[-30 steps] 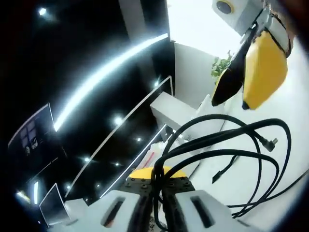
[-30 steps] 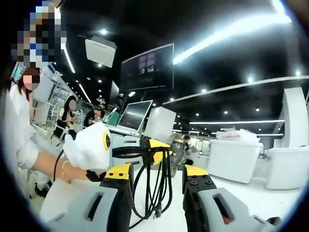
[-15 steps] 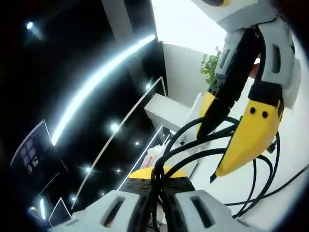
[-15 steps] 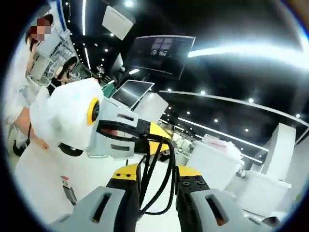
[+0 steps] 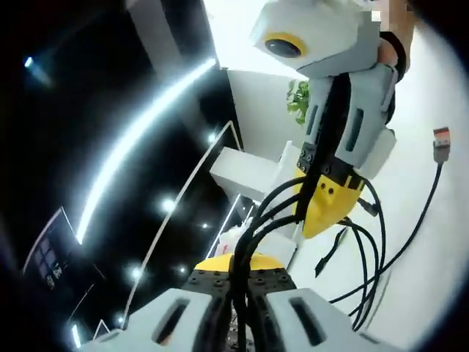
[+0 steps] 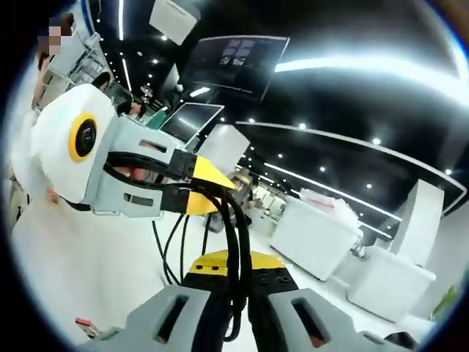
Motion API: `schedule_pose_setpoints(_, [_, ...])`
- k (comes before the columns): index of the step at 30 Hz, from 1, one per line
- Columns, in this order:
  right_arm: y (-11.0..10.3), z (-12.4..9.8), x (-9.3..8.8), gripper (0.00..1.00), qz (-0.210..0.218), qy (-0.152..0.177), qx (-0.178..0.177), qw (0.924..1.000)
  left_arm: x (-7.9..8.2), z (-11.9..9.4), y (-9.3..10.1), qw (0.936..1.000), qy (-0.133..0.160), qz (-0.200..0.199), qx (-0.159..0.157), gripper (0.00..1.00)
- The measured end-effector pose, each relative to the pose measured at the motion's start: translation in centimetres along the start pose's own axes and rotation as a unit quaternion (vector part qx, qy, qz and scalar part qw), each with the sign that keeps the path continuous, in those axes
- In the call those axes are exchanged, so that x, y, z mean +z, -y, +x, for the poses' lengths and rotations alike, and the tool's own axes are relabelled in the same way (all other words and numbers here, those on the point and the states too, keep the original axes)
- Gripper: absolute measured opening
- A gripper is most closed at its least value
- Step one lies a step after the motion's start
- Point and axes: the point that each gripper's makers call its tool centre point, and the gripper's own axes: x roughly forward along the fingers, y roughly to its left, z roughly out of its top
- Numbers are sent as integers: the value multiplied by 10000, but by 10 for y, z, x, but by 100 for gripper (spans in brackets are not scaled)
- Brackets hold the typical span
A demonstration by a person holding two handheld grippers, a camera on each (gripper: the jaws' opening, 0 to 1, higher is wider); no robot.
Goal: Coil the Type-C to USB data cable on the desktop and secure it with Velcro straps.
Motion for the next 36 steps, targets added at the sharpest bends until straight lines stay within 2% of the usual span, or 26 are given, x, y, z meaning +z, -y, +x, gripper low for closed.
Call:
schedule_pose_setpoints(2, [2,-2,0,5,39,2,141,9999,2,1,1,9999,90,-41,-12,7])
schedule_pose_setpoints(6, [8,-9,4,4,37,124,388,9992,3,3,4,9977,343,-570,-107,9])
schedule_pose_setpoints(10, [8,-17,8,4,-236,242,693,9970,9,1,3,9878,633,-1379,-361,17])
schedule_pose_setpoints(12, [9,-21,9,4,-239,307,813,9959,11,1,5,9808,718,-1714,-586,19])
schedule_pose_setpoints(16, [-6,-31,19,4,-266,580,1428,9877,19,-3,17,9493,973,-2682,-1318,19])
schedule_pose_setpoints(17, [-6,-33,20,4,-270,581,1456,9873,20,-4,18,9435,1028,-2812,-1422,19])
schedule_pose_setpoints(18, [-7,-35,21,4,-284,602,1461,9870,21,-5,18,9415,1069,-2850,-1444,16])
schedule_pose_setpoints(19, [-7,-35,21,4,-282,604,1468,9869,23,-6,17,9447,1101,-2749,-1406,14])
schedule_pose_setpoints(21, [-9,-35,20,4,-243,567,1501,9867,21,-6,20,9562,1042,-2311,-1465,10])
schedule_pose_setpoints(22, [-9,-34,19,4,-185,539,1484,9873,19,-4,22,9673,964,-1850,-1444,8])
schedule_pose_setpoints(23, [-8,-33,18,5,-76,518,1440,9882,16,-3,23,9717,860,-1720,-1374,7])
schedule_pose_setpoints(25, [-3,-28,15,7,104,512,1275,9905,14,0,23,9668,838,-1941,-1433,6])
schedule_pose_setpoints(27, [-1,-24,14,11,586,587,1199,9893,3,4,22,9642,586,-2171,-1405,6])
schedule_pose_setpoints(28, [1,-22,16,14,1061,676,1221,9845,-1,6,22,9628,532,-2257,-1391,5])
schedule_pose_setpoints(29, [3,-21,18,17,1334,715,1223,9809,-6,8,21,9608,434,-2381,-1355,5])
schedule_pose_setpoints(30, [12,-21,21,19,1780,828,1172,9735,-11,10,20,9609,346,-2418,-1304,5])
schedule_pose_setpoints(31, [15,-21,21,22,1878,844,1151,9718,-18,11,17,9612,244,-2461,-1218,5])
schedule_pose_setpoints(32, [31,-21,22,23,2225,918,979,9657,-24,12,14,9618,166,-2482,-1145,5])
schedule_pose_setpoints(33, [42,-23,18,23,2386,933,858,9628,-32,13,12,9617,6,-2538,-1037,5])
schedule_pose_setpoints(34, [56,-23,14,20,2606,959,629,9586,-39,13,9,9631,-109,-2511,-957,5])
schedule_pose_setpoints(35, [72,-22,3,18,2718,874,350,9577,-46,13,5,9657,-201,-2439,-867,5])
schedule_pose_setpoints(36, [82,-21,-10,17,2573,665,175,9639,-53,14,1,9676,-324,-2388,-755,5])
